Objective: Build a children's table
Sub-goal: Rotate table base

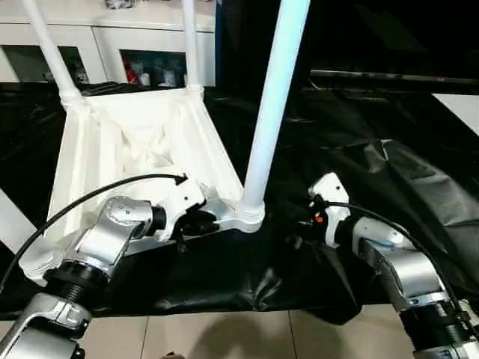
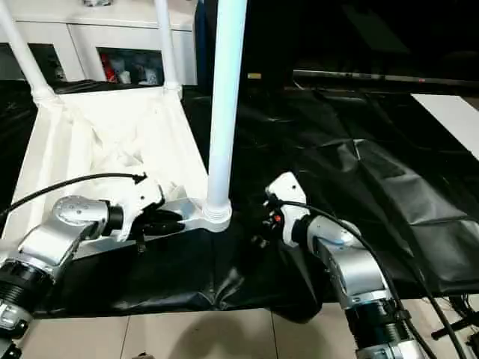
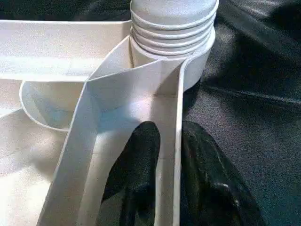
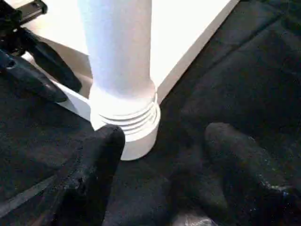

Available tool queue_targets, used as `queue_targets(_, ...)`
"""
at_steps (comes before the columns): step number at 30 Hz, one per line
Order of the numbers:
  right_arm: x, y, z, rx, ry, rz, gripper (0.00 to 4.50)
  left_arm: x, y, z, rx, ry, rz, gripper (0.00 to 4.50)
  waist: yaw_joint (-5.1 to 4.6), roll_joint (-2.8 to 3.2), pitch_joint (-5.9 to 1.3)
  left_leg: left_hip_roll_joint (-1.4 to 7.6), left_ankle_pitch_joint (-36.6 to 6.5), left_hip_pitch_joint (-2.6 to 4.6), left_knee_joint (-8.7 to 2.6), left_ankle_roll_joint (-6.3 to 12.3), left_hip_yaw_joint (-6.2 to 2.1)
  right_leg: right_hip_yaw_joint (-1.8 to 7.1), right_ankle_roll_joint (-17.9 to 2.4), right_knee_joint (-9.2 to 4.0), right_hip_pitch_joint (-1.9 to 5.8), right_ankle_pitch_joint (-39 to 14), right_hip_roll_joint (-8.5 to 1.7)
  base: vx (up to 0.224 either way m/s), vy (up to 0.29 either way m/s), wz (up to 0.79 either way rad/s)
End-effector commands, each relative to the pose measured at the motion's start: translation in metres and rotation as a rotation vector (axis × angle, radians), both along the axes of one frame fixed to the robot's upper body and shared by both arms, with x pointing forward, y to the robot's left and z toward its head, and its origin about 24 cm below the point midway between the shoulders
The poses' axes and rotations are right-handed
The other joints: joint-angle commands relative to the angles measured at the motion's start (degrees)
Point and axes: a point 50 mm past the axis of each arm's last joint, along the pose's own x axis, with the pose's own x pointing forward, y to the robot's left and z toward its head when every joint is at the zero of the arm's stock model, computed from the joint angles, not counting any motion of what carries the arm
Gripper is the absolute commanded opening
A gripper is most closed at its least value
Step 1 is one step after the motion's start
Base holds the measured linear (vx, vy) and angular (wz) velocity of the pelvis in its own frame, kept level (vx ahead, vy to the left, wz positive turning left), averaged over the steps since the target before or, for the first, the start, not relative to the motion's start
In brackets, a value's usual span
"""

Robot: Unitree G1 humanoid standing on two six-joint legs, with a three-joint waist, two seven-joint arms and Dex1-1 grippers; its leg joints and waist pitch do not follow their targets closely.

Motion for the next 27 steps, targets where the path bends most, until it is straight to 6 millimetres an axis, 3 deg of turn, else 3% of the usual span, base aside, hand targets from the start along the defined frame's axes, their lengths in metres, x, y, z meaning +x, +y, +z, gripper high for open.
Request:
queue_targets(1, 0.004, 0.002, 0.01, -0.008, -0.046, 0.029, 3.18, 0.0, 0.001, -0.008, 0.04, 0.024, 0.015, 0.6, -0.16, 0.23, -3.23, -0.16, -18.9, 0.44, -3.86, -0.75, 0.63, 1.79, -5.9, -5.48, 2.15, -24.4, -3.14, 0.0, 0.0, 0.0)
queue_targets(7, 0.005, 0.004, 0.011, -0.014, -0.05, 0.054, 3.18, 0.0, 0.003, -0.009, 0.044, 0.047, 0.006, 0.15, -0.29, 0.17, -3.12, -0.24, -20.3, 0.5, -3.89, -0.74, 0.52, 1.66, -5.0, -5.88, 1.96, -27.6, -3.17, 0.0, 0.0, 0.0)
queue_targets(13, 0.009, 0.008, 0.009, -0.025, -0.048, 0.105, 3.18, -0.006, 0.004, -0.013, 0.059, 0.117, -0.054, 0.07, -0.44, 0.18, -3.47, -0.01, -18.8, 0.43, -3.92, -0.79, 0.56, 1.86, -7.3, -5.13, 2.1, -21.3, -3.11, 0.0, 0.0, 0.0)
queue_targets(14, 0.009, 0.008, 0.009, -0.025, -0.048, 0.105, 3.46, -0.006, 0.004, -0.013, 0.059, 0.117, -0.054, 0.0, -0.41, 0.01, -3.47, -0.08, -18.2, 0.34, -3.86, -0.61, 0.67, 1.89, -7.9, -4.99, 2.24, -20.0, -3.05, 0.0, 0.0, 0.0)
queue_targets(16, 0.014, 0.011, 0.008, -0.014, -0.03, 0.133, 3.53, -0.005, 0.001, -0.01, 0.058, 0.112, -0.074, 0.0, -0.4, -0.13, -3.62, -0.06, -17.1, 0.31, -3.8, -0.44, 0.73, 1.91, -8.7, -4.7, 2.4, -18.5, -3.17, 0.0, 0.0, 0.0)
queue_targets(18, 0.016, 0.012, 0.007, -0.014, -0.017, 0.156, 3.84, -0.005, -0.001, -0.008, 0.053, 0.106, -0.085, 0.0, -0.39, 0.04, -3.52, -0.03, -16.7, 0.31, -3.76, -0.38, 0.77, 1.91, -9.1, -4.69, 2.4, -18.0, -3.16, 0.0, 0.0, 0.0)
queue_targets(19, 0.017, 0.013, 0.006, -0.02, -0.016, 0.165, 3.84, -0.004, -0.002, -0.007, 0.051, 0.104, -0.089, 0.0, -0.41, -0.36, -3.51, 0.0, -16.5, 0.23, -3.78, -0.27, 0.83, 1.89, -9.1, -4.71, 2.5, -17.9, -3.16, 0.0, 0.0, 0.0)
queue_targets(20, 0.018, 0.014, 0.006, -0.033, -0.016, 0.176, 3.84, -0.004, -0.004, -0.005, 0.048, 0.098, -0.097, 0.0, -0.27, -0.12, -3.53, 0.03, -15.9, 0.28, -3.8, -0.35, 0.8, 1.94, -9.0, -4.6, 2.53, -17.5, -3.2, 0.0, 0.0, 0.0)
queue_targets(27, 0.021, 0.025, 0.003, -0.058, -0.016, 0.254, 3.91, -0.002, -0.008, -0.001, 0.041, 0.082, -0.109, 0.0, -0.2, -0.38, -3.51, 0.06, -16.0, 0.29, -3.85, -0.49, 0.86, 1.87, -9.4, -4.52, 2.57, -17.0, -3.2, 0.0, 0.0, 0.0)
